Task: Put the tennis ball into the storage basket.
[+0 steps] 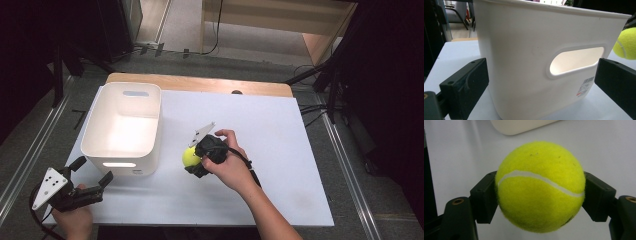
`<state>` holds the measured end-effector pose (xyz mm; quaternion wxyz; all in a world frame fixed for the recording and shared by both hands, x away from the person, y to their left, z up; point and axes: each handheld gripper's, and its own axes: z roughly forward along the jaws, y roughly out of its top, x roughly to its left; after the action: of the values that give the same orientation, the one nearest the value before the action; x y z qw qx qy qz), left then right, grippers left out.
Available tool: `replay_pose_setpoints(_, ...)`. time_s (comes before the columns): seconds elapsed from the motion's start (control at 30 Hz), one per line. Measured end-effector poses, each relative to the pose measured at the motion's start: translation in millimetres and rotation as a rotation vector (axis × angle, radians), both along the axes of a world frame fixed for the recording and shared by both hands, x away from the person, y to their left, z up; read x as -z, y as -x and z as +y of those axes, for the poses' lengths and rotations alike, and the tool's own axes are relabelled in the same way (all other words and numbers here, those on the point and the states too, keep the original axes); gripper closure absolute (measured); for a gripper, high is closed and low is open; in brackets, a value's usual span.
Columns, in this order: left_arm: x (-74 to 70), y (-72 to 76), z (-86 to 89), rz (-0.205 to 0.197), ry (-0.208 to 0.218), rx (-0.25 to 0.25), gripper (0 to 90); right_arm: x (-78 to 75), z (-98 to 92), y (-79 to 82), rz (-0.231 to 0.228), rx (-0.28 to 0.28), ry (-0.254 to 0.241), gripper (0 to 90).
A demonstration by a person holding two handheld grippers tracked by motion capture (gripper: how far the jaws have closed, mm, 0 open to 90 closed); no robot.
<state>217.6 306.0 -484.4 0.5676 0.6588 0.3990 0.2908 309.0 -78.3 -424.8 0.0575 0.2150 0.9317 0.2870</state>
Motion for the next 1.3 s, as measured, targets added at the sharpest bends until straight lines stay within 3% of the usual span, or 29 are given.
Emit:
replay_pose_setpoints(0.57, 0.1, 0.1, -0.3, -0.001, -0.001, 0.001, 0.0, -21.7, 8.7, -7.1, 0.024, -0.032, -0.020, 23.1)
replay_pose_setpoints(1.3, -0.1, 0.0, -0.6, 0.000, -0.004, 0.003, 0.0, -53.2, 31.4, -19.5, -0.001, -0.100, -0.036, 23.1)
